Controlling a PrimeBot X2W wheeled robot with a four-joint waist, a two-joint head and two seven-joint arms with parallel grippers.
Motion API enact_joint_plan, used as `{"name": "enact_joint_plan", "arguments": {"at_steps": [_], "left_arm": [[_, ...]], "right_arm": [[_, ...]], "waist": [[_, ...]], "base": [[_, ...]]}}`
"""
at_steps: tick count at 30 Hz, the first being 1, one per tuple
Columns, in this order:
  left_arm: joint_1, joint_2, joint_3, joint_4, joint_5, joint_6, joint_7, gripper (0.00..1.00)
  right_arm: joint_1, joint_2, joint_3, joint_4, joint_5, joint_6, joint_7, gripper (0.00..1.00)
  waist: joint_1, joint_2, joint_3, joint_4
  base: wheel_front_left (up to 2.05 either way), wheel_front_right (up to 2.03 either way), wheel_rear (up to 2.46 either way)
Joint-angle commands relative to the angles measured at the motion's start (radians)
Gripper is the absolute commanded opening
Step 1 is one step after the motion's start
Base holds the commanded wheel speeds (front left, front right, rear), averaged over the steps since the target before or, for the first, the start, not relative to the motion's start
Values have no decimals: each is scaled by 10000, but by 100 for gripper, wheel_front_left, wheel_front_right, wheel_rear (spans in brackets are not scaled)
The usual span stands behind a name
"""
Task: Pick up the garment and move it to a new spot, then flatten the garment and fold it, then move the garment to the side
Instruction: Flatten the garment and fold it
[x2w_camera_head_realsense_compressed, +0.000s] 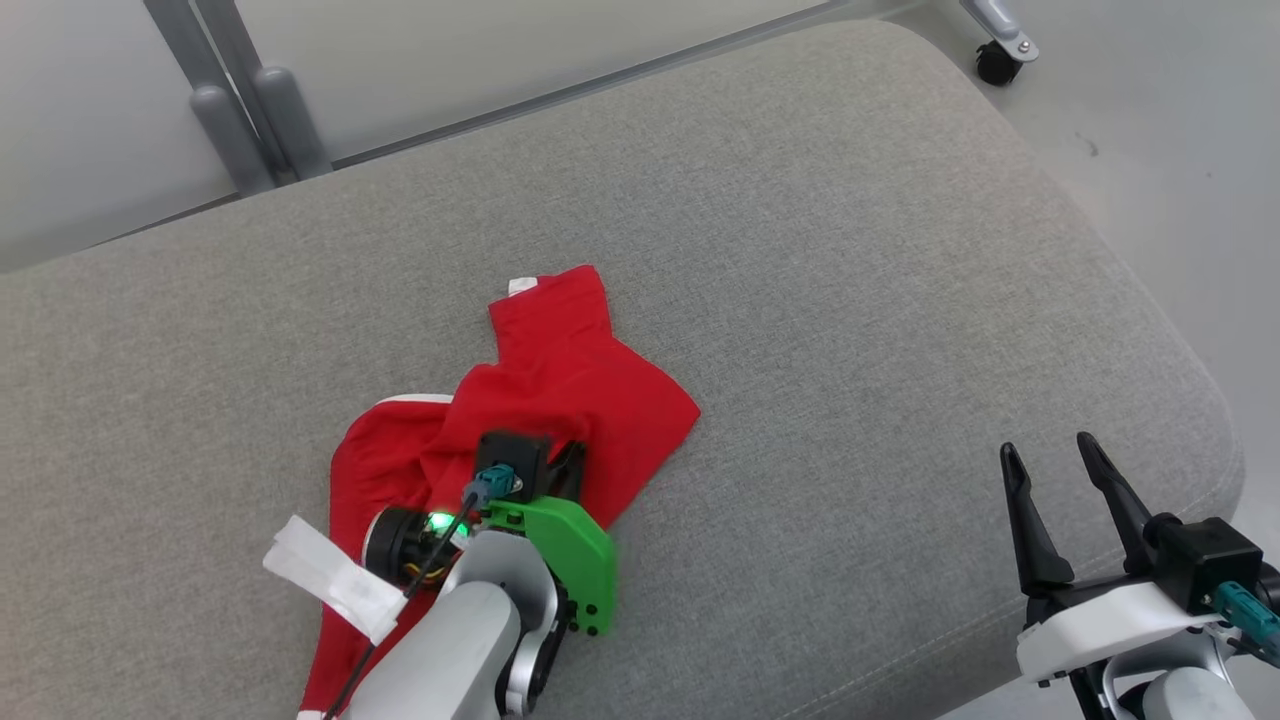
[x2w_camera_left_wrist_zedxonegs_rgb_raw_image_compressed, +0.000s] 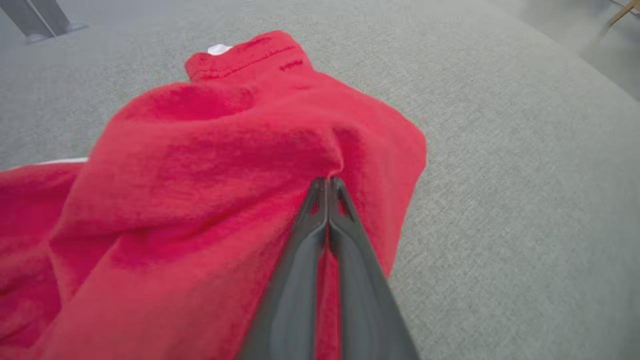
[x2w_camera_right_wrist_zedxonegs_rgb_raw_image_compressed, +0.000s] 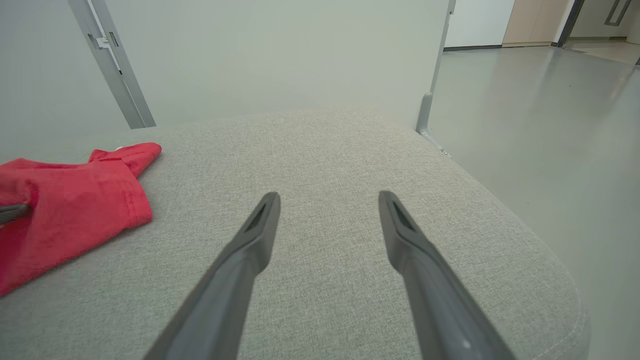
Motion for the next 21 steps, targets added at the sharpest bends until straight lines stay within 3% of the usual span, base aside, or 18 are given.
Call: {"name": "enact_joint_plan", "arguments": {"at_steps": [1,7,13,17,21], "left_arm": [[-27,-90,68,-283,-142,-144,-299,0],[720,-184,348,-2051,-982,-686,-878,0],[1123,105,751,-3419,-1640,-752,-532,0],[853,227,1252,-3102,-2141,-715,-369,0],[132,326,1378,-1615,-1809,-615,-514,0]], "right_arm": [[158,-47,-55,-21,56,0,-32,100],[294,-125,-177,-33,54,0,-32,100],[300,-225,-171,-83,94,0,-32,100],[198,-298,-201,-95,106,0,-32,100],[105,-297,-164,-51,43,0,-32,100]], "waist": [[0,0,-98,105],[0,0,-215,291],[0,0,-116,315],[0,0,16,305],[0,0,99,304]], "base": [[0,0,0],[0,0,0],[0,0,0],[0,0,0],[0,0,0]]}}
